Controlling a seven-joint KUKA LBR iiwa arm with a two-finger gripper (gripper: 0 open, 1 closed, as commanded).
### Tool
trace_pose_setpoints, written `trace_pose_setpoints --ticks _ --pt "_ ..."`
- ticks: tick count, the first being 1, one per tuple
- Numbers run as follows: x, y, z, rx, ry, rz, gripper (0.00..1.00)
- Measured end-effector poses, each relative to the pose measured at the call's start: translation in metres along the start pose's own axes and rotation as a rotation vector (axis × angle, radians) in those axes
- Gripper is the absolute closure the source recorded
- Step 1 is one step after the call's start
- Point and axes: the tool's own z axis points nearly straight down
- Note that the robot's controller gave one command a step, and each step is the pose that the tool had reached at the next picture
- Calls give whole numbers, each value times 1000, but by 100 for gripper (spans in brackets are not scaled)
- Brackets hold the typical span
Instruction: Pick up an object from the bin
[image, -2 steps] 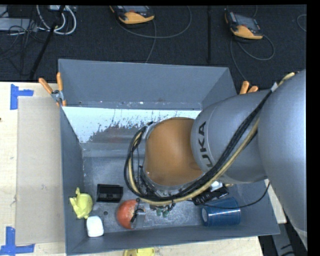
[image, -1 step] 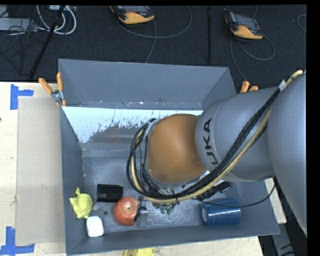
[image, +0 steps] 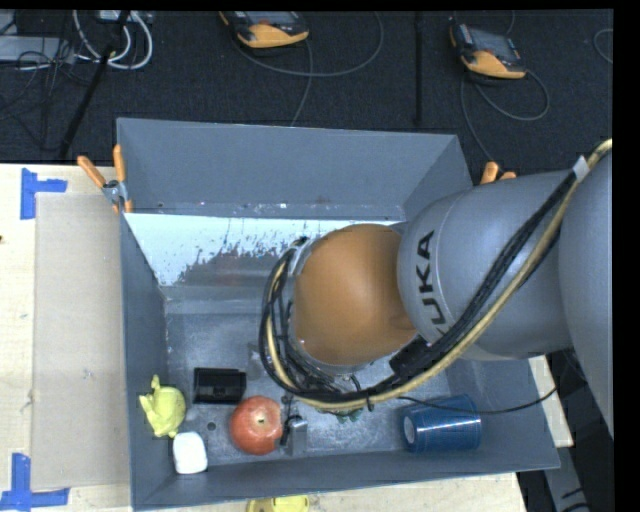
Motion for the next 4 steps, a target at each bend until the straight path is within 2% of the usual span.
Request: trace_pose_setpoints --ticks 1,2,3,4 --pt "-11 -1 38 0 4 207 0" --pt "1 -41 85 1 7 421 100" --pt "1 -41 85 1 7 422 100" --pt "6 -38 -43 0 4 418 100"
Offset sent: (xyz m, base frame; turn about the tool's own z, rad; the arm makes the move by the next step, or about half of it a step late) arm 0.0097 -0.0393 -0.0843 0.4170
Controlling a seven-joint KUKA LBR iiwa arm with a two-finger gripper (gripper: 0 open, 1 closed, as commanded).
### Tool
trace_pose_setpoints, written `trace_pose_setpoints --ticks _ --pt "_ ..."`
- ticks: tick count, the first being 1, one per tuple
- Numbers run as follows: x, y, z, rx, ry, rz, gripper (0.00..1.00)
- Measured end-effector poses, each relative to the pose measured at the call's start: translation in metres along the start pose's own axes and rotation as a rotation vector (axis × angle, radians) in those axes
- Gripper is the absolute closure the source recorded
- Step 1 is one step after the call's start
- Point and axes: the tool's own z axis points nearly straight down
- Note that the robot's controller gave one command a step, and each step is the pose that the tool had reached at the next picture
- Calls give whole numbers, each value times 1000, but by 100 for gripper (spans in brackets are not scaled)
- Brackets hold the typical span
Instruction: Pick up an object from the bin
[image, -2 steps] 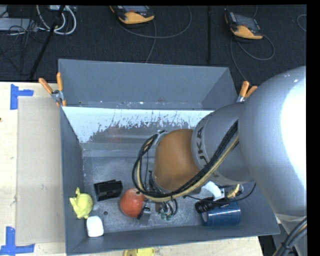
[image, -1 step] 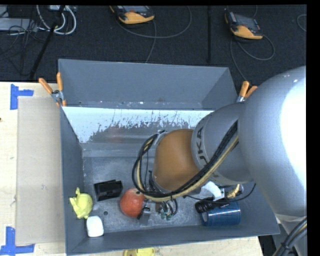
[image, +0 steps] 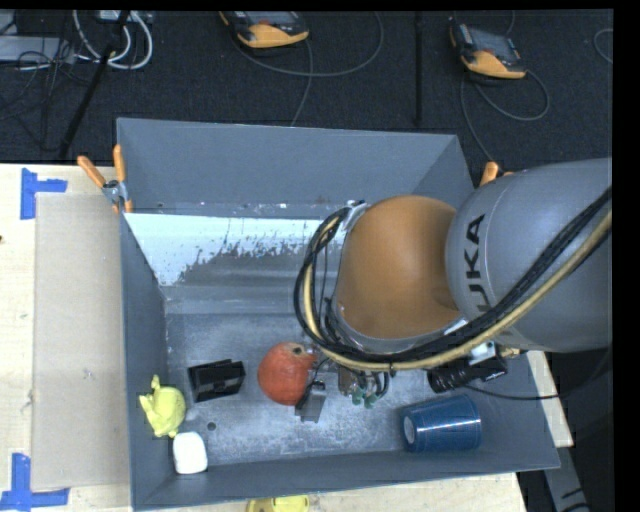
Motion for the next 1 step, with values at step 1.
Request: trace_pose_setpoints --ticks 1 --pt "0 0 0 0 0 1 100"
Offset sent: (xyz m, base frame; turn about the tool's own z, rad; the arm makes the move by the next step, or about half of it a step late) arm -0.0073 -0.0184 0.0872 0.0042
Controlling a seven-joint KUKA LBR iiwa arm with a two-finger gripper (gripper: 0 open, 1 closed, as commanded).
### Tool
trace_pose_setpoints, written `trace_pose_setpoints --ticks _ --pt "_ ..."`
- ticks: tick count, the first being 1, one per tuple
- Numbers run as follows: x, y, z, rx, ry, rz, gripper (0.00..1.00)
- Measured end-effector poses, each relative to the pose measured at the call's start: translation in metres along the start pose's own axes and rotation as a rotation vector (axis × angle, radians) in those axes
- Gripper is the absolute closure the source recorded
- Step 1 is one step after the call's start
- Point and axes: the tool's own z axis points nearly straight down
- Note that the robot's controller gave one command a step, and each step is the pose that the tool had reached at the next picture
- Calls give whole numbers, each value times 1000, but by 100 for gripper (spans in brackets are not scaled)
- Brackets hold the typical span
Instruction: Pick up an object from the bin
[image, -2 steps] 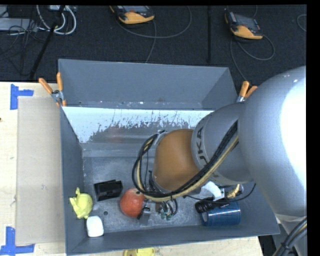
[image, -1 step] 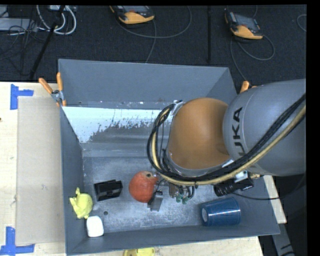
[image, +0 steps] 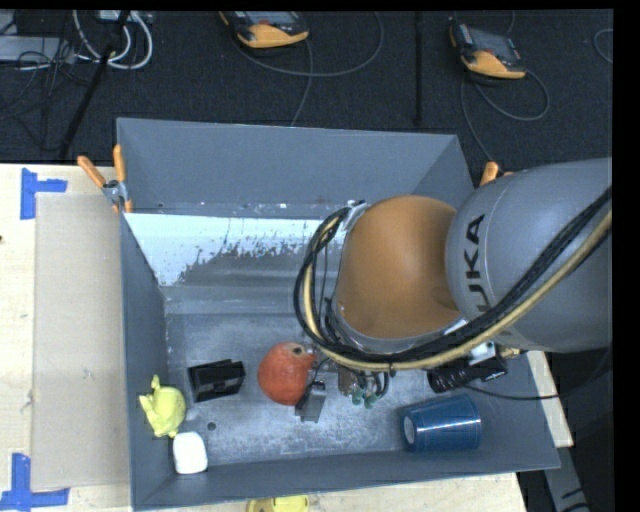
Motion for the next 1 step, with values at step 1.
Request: trace_pose_setpoints --ticks 1 --pt "4 -10 -46 3 7 1 100"
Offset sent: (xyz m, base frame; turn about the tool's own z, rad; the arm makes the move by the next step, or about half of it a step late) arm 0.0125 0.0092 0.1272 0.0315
